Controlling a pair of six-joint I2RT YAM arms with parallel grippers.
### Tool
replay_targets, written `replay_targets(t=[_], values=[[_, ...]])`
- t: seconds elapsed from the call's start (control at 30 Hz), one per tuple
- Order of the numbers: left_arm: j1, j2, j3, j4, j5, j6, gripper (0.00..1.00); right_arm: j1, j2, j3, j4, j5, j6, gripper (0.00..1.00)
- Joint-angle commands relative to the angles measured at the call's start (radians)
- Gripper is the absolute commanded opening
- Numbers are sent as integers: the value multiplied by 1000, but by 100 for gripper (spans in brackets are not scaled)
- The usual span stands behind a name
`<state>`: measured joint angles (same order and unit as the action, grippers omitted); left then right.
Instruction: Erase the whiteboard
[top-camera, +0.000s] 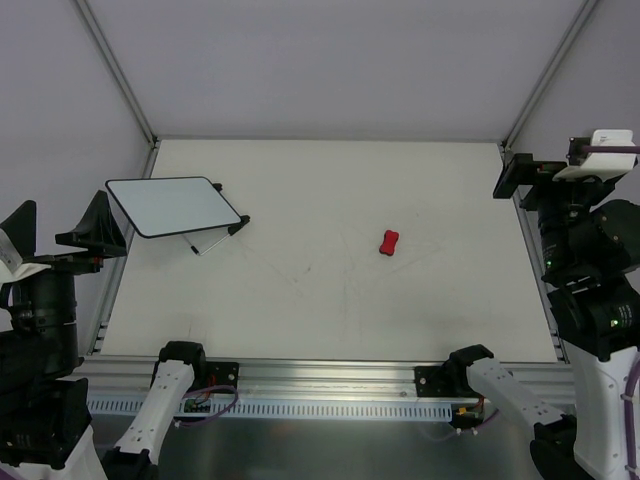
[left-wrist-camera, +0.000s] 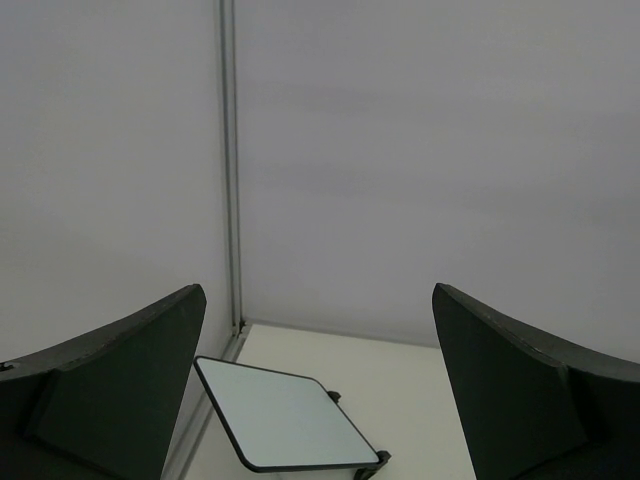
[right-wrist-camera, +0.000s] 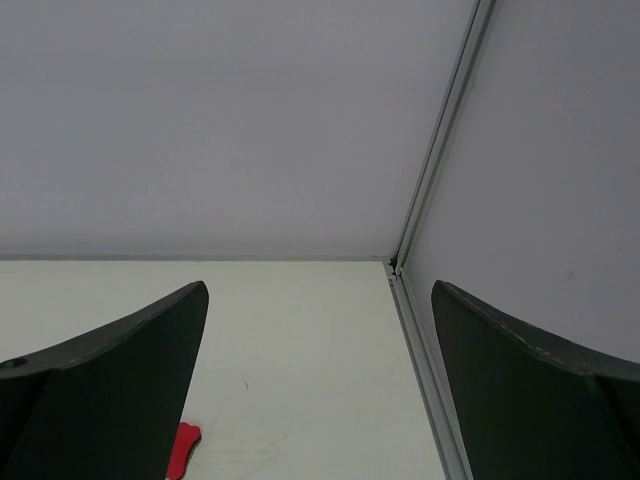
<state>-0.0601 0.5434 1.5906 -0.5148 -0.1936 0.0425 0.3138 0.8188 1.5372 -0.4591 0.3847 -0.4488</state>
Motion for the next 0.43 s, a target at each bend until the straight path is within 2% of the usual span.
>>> replay_targets(t=[0.0, 0.4], values=[[-14, 24, 14, 12, -15, 25, 99, -2, 14, 37, 48, -18, -5, 99], [-14, 35, 14, 12, -4, -3, 99, -2, 25, 35, 76, -26, -10, 99]])
